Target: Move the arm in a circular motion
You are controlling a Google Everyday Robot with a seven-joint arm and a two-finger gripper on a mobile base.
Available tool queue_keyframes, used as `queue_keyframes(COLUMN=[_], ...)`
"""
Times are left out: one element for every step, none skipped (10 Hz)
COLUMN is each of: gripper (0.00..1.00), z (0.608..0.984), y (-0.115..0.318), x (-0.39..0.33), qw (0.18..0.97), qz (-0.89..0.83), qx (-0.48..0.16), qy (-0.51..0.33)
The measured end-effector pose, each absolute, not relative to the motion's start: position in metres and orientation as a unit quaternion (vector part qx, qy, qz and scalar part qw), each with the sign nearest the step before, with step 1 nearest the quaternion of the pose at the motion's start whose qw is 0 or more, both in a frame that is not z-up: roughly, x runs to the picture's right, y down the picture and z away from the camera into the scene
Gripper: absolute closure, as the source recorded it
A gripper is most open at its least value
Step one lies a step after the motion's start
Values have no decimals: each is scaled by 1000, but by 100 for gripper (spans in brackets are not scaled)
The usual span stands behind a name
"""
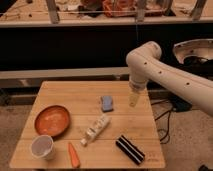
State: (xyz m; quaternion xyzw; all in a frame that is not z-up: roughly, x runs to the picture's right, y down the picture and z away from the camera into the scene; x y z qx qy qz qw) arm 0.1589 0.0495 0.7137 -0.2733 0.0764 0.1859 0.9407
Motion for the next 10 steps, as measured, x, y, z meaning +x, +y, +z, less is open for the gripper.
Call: queue_keyframes(gripper=[20,20,20,20,20,20,20,20,20,20], z=[695,684,674,663,653,651,651,654,657,661], y=[74,89,103,119,137,144,148,154,155,157], x=[160,158,154,147,128,113,97,60,40,18], qw=[937,934,932,929,928,928,928,930,931,933], qz=[195,202,207,212,214,213,211,203,196,189], qx=[-277,-281,-283,-287,-290,-291,-293,-295,-296,-297], qy=[87,91,95,97,97,95,92,84,79,73])
